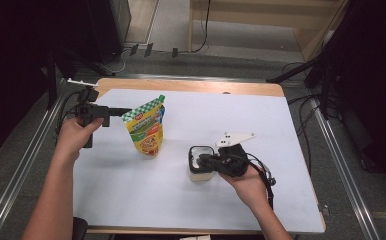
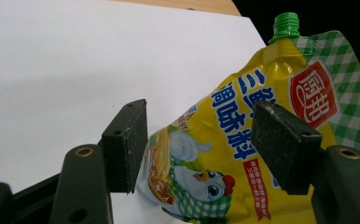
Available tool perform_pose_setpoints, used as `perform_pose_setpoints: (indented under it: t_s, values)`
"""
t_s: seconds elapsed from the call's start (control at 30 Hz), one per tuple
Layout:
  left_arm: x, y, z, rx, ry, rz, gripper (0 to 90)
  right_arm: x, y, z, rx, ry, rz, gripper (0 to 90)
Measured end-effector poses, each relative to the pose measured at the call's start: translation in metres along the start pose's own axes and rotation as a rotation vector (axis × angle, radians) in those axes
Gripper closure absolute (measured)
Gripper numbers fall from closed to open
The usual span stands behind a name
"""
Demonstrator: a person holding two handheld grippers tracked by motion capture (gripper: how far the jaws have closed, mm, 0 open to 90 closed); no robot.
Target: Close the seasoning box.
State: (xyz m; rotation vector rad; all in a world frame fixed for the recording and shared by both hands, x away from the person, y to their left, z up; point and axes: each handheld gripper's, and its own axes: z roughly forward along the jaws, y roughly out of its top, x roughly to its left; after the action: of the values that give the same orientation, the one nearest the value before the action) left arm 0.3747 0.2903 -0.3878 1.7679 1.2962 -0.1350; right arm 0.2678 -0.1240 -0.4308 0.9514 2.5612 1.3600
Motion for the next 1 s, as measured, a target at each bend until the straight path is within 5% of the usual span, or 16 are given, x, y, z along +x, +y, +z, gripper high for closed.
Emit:
perform_pose_setpoints:
  t_s: [0.37, 1.0]
  values:
    - [0.003, -0.001, 0.002, 0.008, 0.005, -0.002, 37.4, 0.001, -0.002, 0.005, 0.02, -0.002, -0.016, 89.9]
    - [0.006, -0.003, 0.005, 0.017, 0.014, -0.008, 37.5, -0.012, -0.003, -0.006, -0.015, -0.024, 0.015, 72.7]
